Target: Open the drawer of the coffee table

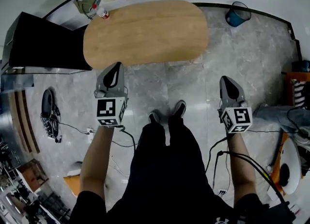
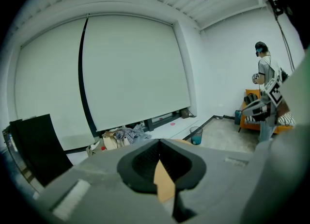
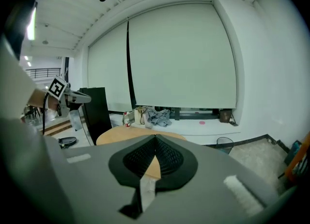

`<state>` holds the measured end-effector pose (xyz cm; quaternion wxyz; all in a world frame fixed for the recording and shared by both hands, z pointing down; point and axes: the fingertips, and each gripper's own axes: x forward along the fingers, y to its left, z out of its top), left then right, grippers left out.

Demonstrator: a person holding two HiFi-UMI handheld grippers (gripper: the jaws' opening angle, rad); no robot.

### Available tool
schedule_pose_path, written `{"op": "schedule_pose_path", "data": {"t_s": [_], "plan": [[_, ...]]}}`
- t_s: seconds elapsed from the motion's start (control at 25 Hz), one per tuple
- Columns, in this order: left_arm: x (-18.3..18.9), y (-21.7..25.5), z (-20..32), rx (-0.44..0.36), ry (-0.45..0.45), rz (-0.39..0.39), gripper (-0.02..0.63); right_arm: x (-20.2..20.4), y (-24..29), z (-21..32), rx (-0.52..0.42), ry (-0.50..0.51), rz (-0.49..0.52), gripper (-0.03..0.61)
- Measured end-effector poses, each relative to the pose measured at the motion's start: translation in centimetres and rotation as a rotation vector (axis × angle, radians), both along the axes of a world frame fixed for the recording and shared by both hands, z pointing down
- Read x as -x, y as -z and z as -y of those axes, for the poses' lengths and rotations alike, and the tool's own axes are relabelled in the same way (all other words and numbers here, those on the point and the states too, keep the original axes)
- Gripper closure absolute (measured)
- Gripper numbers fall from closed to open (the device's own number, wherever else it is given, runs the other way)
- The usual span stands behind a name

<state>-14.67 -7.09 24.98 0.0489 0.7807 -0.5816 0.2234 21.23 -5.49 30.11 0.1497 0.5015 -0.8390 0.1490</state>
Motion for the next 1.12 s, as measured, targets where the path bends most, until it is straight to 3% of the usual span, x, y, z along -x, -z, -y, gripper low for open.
{"op": "schedule_pose_path", "data": {"t_s": [0.16,0.4,0.68,0.8,0.96,1.0,1.08,1.12], "plan": [[-0.2,-3.2,3.0,0.018,-0.025,-0.035,0.612,0.2,-4.0,3.5,0.055,-0.053,0.058,0.575],[-0.4,-11.0,5.1,0.110,-0.081,-0.091,0.612,1.0,-9.9,6.9,0.077,-0.098,0.058,0.575],[-1.2,-21.5,3.4,0.213,-0.164,-0.275,0.612,2.1,-19.3,8.3,0.138,-0.033,0.060,0.575],[-1.7,-28.2,1.4,0.300,-0.178,-0.293,0.609,1.6,-24.0,7.5,0.174,-0.007,0.109,0.575],[-1.4,-35.3,-0.1,0.392,-0.153,-0.351,0.476,1.7,-29.9,7.1,0.194,0.026,0.084,0.574],[-1.6,-36.8,-0.3,0.412,-0.151,-0.378,0.433,1.8,-31.3,7.3,0.193,0.042,0.054,0.555],[-2.3,-39.7,-0.6,0.461,-0.176,-0.440,0.358,2.5,-34.1,7.6,0.195,0.095,-0.024,0.376],[-2.7,-41.1,-0.8,0.490,-0.195,-0.474,0.336,3.0,-35.5,7.7,0.201,0.128,-0.055,0.342]]}}
